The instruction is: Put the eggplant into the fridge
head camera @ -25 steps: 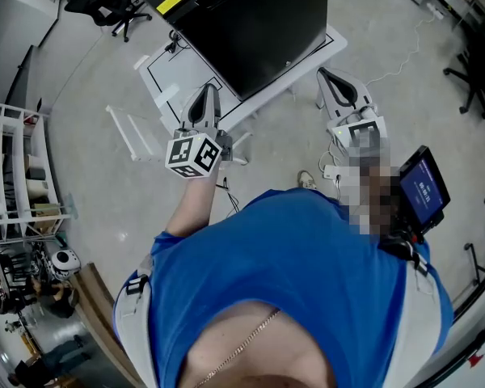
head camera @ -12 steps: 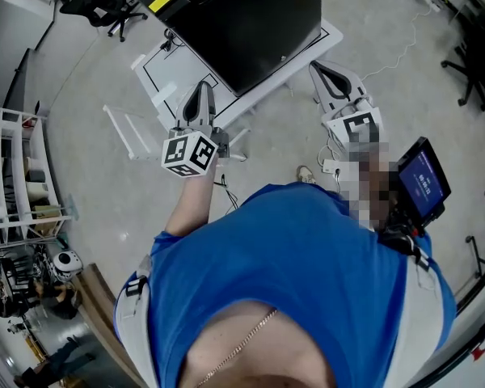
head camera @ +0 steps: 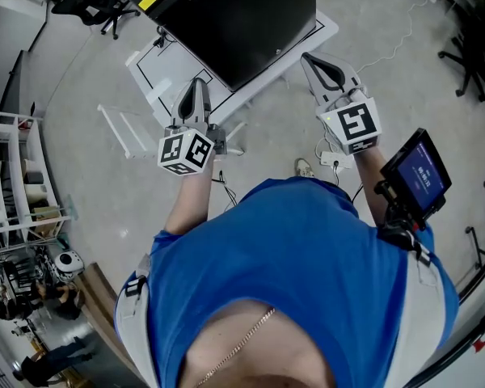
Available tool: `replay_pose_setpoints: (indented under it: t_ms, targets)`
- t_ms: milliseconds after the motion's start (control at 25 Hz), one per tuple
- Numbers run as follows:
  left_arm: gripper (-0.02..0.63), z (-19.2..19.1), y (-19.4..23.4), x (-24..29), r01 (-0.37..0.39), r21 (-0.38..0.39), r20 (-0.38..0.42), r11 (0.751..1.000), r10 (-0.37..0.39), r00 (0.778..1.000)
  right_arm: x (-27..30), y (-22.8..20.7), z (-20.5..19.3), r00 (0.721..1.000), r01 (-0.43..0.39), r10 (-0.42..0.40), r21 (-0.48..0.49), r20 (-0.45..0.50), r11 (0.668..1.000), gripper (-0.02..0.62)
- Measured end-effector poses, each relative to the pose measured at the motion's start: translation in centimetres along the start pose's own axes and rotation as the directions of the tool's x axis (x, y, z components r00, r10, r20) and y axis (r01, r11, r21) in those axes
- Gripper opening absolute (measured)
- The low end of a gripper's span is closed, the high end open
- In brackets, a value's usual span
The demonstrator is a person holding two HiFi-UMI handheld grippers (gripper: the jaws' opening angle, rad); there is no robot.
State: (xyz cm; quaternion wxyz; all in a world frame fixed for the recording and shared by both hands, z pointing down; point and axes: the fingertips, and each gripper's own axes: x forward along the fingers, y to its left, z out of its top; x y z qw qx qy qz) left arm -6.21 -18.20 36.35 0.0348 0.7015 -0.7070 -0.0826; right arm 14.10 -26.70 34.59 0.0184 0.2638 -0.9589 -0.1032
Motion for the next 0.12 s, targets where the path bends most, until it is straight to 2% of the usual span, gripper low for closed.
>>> replay_pose_setpoints:
  t_ms: [120]
  targets:
    - [0.009, 0.04, 0.03, 0.17, 0.002, -0.007, 0.005, 1.0, -0.002, 1.0, 0.2, -0.02, 0.21, 1.0, -0.004, 0.004, -0.008, 0.006, 1.0, 0.002]
